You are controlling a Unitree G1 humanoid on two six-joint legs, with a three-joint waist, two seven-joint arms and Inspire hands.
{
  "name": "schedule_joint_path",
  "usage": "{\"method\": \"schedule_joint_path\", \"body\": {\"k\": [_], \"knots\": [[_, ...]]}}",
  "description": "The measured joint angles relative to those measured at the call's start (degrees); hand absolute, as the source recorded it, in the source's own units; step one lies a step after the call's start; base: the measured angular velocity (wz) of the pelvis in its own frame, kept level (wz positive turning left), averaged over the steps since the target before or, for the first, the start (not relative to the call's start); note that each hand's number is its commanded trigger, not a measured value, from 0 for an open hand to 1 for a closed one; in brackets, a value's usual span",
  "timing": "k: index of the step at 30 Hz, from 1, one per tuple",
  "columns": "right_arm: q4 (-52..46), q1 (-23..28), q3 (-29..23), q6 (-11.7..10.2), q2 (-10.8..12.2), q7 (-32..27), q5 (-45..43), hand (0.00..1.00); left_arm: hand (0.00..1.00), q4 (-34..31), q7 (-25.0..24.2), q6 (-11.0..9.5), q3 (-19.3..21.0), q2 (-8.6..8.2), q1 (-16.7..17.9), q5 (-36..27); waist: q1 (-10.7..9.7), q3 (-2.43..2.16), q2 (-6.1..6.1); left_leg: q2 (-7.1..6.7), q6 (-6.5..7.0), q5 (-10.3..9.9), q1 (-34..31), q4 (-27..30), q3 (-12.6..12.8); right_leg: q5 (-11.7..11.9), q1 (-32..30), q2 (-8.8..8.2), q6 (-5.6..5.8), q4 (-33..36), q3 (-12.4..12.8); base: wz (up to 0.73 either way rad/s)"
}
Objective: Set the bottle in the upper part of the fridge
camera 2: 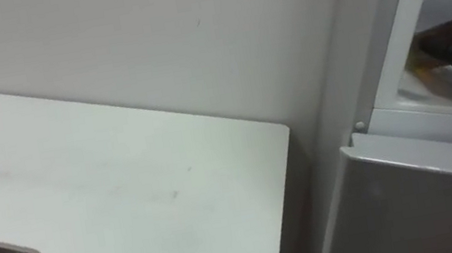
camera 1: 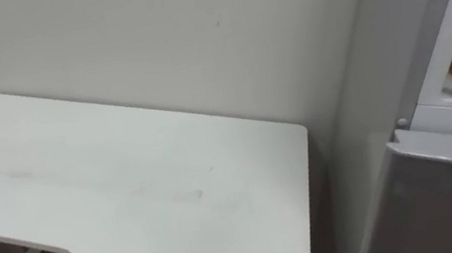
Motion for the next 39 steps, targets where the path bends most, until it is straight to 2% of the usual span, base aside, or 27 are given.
{"method": "schedule_joint_path", "body": {"k": [4,14,17,19,27,31,33,39], "knots": [[0.02,0.26,0.17,0.0,0.04,1.1,0.06,0.0,0.0,0.02,-0.02,0.02,0.0,0.02,0.0,0.0,0.76,-0.01,-0.02,0.18,-0.01,-0.01,0.68,-0.4,0.83,0.02,0.1,0.01,-0.03,0.1,0.79,-0.09],[0.5,0.8,0.35,0.0,0.02,1.77,-0.5,0.0,0.0,0.14,-0.65,-0.03,0.01,0.16,0.0,0.03,1.02,-0.1,-0.16,0.54,-0.09,0.01,0.88,-0.3,1.03,0.15,0.48,0.24,-0.24,0.03,0.76,-0.01],[0.33,1.36,-0.28,-0.02,0.16,1.25,-0.96,0.0,0.0,0.5,-0.51,-0.11,-0.01,0.75,0.02,0.01,1.03,-0.19,-0.37,0.53,-0.13,-0.03,1.09,-0.28,0.98,0.15,0.69,0.29,-0.24,-0.06,0.76,0.0],[0.04,1.53,-0.99,-0.29,0.94,-0.23,-2.5,0.0,0.0,0.54,-0.38,-0.31,0.07,0.82,0.11,0.04,1.14,-0.18,-0.38,0.58,-0.2,-0.22,1.28,0.18,0.84,0.14,1.06,0.33,-0.24,-0.06,0.69,0.0],[-3.08,1.2,-1.13,-0.06,1.17,-10.38,-5.45,0.0,0.0,-0.28,0.81,-0.99,0.49,0.8,0.08,-0.02,0.97,-0.2,-0.36,0.63,0.03,-0.54,-0.37,1.56,0.78,0.17,0.0,0.23,-0.17,0.26,0.53,0.01],[-6.38,1.2,-0.81,1.0,1.17,-14.62,-5.38,0.0,0.0,-0.73,1.65,-1.44,0.65,0.81,0.61,0.02,-0.72,-0.5,-0.7,0.42,0.09,-0.5,-0.74,1.49,0.51,0.09,-0.52,0.04,-0.04,0.28,0.15,0.05],[-8.82,1.4,-0.85,1.84,1.17,-15.86,-5.46,0.0,0.0,-0.68,1.82,-1.79,1.01,0.78,1.02,0.15,-2.11,-0.9,-1.01,0.33,0.17,-0.42,-1.27,1.33,0.57,0.15,-0.95,-0.1,-0.05,0.93,0.08,-0.02],[-15.49,3.95,-1.85,2.7,1.17,-19.05,-6.06,0.0,0.0,-0.46,1.89,-2.22,2.34,0.24,1.52,0.19,-4.25,-0.89,-0.95,0.33,0.2,-0.44,-0.94,1.11,0.96,0.18,-0.91,-0.22,0.0,1.22,0.55,-0.01]]}}
